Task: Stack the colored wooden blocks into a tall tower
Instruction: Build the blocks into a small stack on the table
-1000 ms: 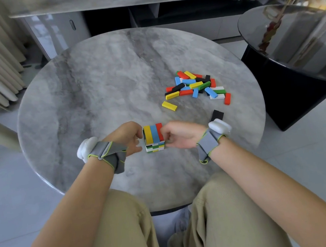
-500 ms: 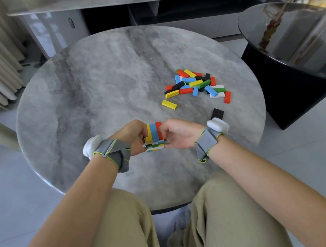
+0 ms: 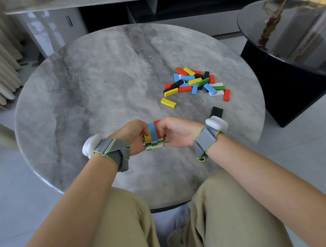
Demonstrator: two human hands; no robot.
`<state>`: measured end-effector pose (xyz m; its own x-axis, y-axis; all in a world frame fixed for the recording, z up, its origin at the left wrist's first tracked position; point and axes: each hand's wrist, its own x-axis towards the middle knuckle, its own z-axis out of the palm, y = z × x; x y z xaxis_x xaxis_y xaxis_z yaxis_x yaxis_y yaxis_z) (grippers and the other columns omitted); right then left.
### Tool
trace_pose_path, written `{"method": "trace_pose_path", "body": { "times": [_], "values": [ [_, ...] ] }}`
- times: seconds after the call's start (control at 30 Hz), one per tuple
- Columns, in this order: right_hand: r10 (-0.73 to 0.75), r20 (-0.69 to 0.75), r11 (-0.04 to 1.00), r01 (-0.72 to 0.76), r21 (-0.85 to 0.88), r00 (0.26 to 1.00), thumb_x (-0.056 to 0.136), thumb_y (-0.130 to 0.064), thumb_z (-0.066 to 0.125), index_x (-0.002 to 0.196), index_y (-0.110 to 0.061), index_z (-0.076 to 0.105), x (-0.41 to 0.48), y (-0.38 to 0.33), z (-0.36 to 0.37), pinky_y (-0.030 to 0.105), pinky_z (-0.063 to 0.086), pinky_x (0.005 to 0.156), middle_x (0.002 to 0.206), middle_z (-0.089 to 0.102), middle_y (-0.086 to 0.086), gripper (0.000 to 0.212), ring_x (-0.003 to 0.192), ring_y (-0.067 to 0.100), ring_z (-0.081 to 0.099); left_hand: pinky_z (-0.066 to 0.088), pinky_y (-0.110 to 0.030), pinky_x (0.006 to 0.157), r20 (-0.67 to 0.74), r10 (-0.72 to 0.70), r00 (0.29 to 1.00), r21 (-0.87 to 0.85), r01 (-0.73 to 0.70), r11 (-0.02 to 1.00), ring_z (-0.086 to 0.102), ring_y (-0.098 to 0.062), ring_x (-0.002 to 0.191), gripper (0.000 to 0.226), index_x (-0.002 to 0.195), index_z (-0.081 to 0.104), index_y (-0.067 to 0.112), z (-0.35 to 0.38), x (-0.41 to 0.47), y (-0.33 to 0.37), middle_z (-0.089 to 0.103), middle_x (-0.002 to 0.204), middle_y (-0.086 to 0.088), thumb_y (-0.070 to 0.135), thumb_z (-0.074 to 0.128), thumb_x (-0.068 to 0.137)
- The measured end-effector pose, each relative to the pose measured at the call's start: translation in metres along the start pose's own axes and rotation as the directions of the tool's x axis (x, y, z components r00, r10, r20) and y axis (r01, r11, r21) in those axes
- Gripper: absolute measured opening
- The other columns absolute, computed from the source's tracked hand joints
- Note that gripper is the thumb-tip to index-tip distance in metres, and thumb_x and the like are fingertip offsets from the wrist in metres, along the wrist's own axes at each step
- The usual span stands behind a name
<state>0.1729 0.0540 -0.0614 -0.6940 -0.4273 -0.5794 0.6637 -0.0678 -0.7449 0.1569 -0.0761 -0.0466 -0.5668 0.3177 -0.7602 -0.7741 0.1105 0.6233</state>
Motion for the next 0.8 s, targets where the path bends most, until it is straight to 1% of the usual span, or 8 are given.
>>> {"method": "trace_pose_path", "body": {
  "times": [0.1, 0.2, 0.27, 0.33, 0.4, 0.47, 0.6, 0.8],
  "values": [
    [0.004, -0.003, 1.0, -0.004, -0.026, 1.0, 0.072, 0.002, 0.024, 0.093, -0.006, 0.053, 0.001, 0.001, 0.0, 0.023, 0.054, 0.077, 0.091, 0.056, 0.012, 0.037, 0.085, 0.025, 0.056, 0.035, -0.034, 0.107, 0.008, 0.004, 1.0, 0.01, -0.004, 1.0, 0.052, -0.032, 0.109, 0.048, 0.124, 0.045, -0.002, 0.0, 0.0, 0.001, 0.054, 0.122, -0.02, 0.001, 0.017, 0.085],
    [0.009, -0.03, 1.0, -0.01, -0.02, 1.0, 0.071, 0.0, 0.027, 0.091, -0.005, 0.054, 0.002, 0.001, -0.001, 0.025, 0.052, 0.078, 0.09, 0.056, 0.012, 0.034, 0.085, 0.028, 0.055, 0.043, -0.031, 0.087, 0.043, 0.012, 0.999, 0.024, -0.013, 1.0, 0.06, -0.028, 0.093, 0.04, 0.111, 0.051, -0.005, 0.003, -0.005, 0.002, 0.063, 0.103, -0.019, 0.002, 0.019, 0.087],
    [-0.002, -0.118, 0.997, -0.006, -0.071, 0.993, 0.06, -0.006, 0.038, 0.087, -0.003, 0.055, -0.001, -0.002, 0.002, 0.028, 0.046, 0.074, 0.088, 0.053, 0.012, 0.032, 0.084, 0.03, 0.049, 0.036, -0.024, 0.071, -0.028, 0.036, 0.999, 0.189, -0.03, 0.981, 0.057, -0.02, 0.077, 0.02, 0.082, 0.05, 0.0, 0.008, -0.011, 0.004, 0.06, 0.077, -0.011, 0.011, 0.034, 0.086],
    [-0.097, -0.27, 0.962, 0.021, -0.272, 0.958, 0.061, -0.005, 0.049, 0.103, -0.003, 0.055, -0.003, -0.005, -0.002, 0.03, 0.041, 0.075, 0.096, 0.049, 0.011, 0.042, 0.091, 0.028, 0.048, 0.034, -0.024, 0.078, -0.137, 0.149, 0.979, 0.528, -0.055, 0.847, 0.042, -0.019, 0.098, 0.04, 0.098, 0.051, -0.001, 0.001, -0.006, 0.004, 0.048, 0.1, -0.01, 0.023, 0.056, 0.066],
    [-0.288, -0.319, 0.78, 0.027, -0.626, 0.903, 0.076, -0.002, 0.06, 0.142, -0.01, 0.027, -0.003, -0.008, -0.011, 0.028, 0.035, 0.099, 0.135, 0.036, 0.011, 0.074, 0.127, 0.024, 0.037, 0.035, -0.031, 0.098, -0.122, 0.301, 0.946, 0.87, -0.044, 0.492, 0.033, -0.024, 0.127, 0.085, 0.14, 0.026, 0.003, -0.009, 0.003, 0.001, 0.033, 0.135, -0.011, 0.023, 0.066, 0.069],
    [-0.412, -0.177, 0.504, 0.062, -0.861, 0.894, 0.078, -0.009, 0.069, 0.148, -0.013, 0.012, -0.005, -0.009, -0.018, 0.031, 0.023, 0.114, 0.152, 0.017, 0.008, 0.091, 0.142, 0.022, 0.018, 0.032, -0.035, 0.109, -0.03, 0.423, 0.906, 0.964, -0.085, 0.252, 0.024, -0.027, 0.14, 0.094, 0.148, 0.014, 0.009, -0.015, 0.008, -0.001, 0.022, 0.151, -0.011, 0.023, 0.071, 0.074],
    [-0.391, -0.094, 0.277, 0.02, -0.961, 0.915, 0.069, -0.026, 0.08, 0.145, -0.014, 0.026, 0.003, -0.006, -0.023, 0.041, 0.029, 0.112, 0.149, 0.029, 0.006, 0.093, 0.138, 0.023, 0.028, 0.037, -0.032, 0.105, 0.013, 0.449, 0.893, 0.97, -0.121, 0.211, 0.039, -0.023, 0.133, 0.093, 0.145, 0.028, 0.012, -0.013, 0.011, 0.0, 0.039, 0.146, -0.006, 0.036, 0.078, 0.07],
    [-0.39, -0.106, 0.204, -0.027, -0.979, 0.915, 0.067, -0.038, 0.079, 0.133, -0.017, 0.044, 0.008, -0.005, -0.025, 0.041, 0.04, 0.102, 0.135, 0.048, 0.003, 0.078, 0.123, 0.021, 0.047, 0.051, -0.036, 0.083, 0.005, 0.52, 0.854, 0.984, -0.096, 0.149, 0.061, -0.024, 0.1, 0.053, 0.114, 0.058, 0.019, -0.01, 0.009, 0.001, 0.064, 0.11, -0.003, 0.038, 0.076, 0.068]
  ]
}}
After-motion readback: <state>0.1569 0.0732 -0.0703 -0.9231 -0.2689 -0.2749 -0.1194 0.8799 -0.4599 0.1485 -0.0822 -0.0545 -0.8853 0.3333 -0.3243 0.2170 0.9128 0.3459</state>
